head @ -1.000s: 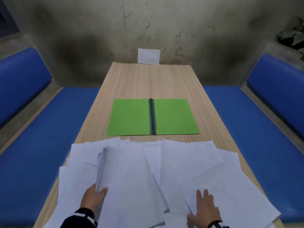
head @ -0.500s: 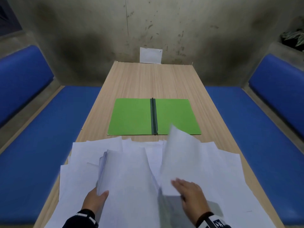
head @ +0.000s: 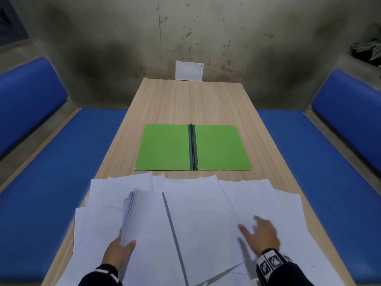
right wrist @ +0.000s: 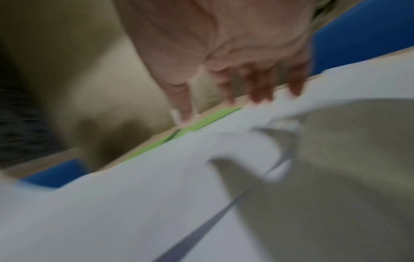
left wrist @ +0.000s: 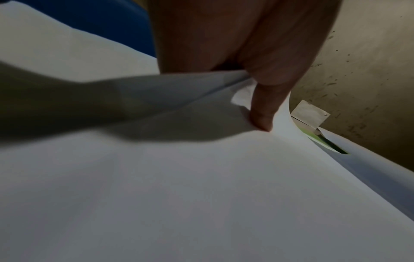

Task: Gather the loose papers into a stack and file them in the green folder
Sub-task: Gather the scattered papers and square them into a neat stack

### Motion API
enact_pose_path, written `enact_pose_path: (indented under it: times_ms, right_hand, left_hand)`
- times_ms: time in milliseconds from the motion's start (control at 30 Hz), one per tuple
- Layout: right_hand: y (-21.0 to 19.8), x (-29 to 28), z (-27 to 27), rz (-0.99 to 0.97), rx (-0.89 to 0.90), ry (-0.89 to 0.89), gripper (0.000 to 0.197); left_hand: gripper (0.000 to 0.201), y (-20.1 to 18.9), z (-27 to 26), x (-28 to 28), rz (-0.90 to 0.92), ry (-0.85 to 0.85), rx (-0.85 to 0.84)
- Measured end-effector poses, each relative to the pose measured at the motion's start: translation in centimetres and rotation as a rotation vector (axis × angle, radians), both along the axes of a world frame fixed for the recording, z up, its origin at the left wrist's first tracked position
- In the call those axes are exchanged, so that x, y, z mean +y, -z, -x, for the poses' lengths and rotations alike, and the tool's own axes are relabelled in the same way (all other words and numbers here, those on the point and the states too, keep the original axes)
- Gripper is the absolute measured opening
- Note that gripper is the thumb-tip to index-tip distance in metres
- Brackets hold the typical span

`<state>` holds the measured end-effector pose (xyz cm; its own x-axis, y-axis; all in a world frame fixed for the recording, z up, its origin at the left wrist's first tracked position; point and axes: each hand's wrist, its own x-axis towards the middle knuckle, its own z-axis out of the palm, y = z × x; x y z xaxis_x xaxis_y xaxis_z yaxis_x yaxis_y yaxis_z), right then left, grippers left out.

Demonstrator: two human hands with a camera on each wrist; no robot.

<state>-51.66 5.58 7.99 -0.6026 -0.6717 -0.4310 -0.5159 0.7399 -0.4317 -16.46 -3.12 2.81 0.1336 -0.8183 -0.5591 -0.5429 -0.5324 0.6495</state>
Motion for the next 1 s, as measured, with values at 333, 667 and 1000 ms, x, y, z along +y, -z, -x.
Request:
enact_pose_path:
  times_ms: [333, 667, 1000]
  right_hand:
    - [1.3, -2.7, -0.1, -0.103, -0.032, 0.228, 0.088]
    - [1.7, -2.7, -0.7, -0.224, 0.045, 0.14, 0.055]
    - [-1.3, -2.0, 3.0, 0.124, -0.124, 0.134, 0.011]
  left_hand:
    - [0.042, 0.4, -0.2, 0.1, 0.016, 0.036, -0.035]
    - [0.046, 0.2, -0.1, 0.1, 0.02, 0.019, -0.001]
    - [0.048, -0.1, -0.2, 0.3, 0.002, 0.012, 0.008]
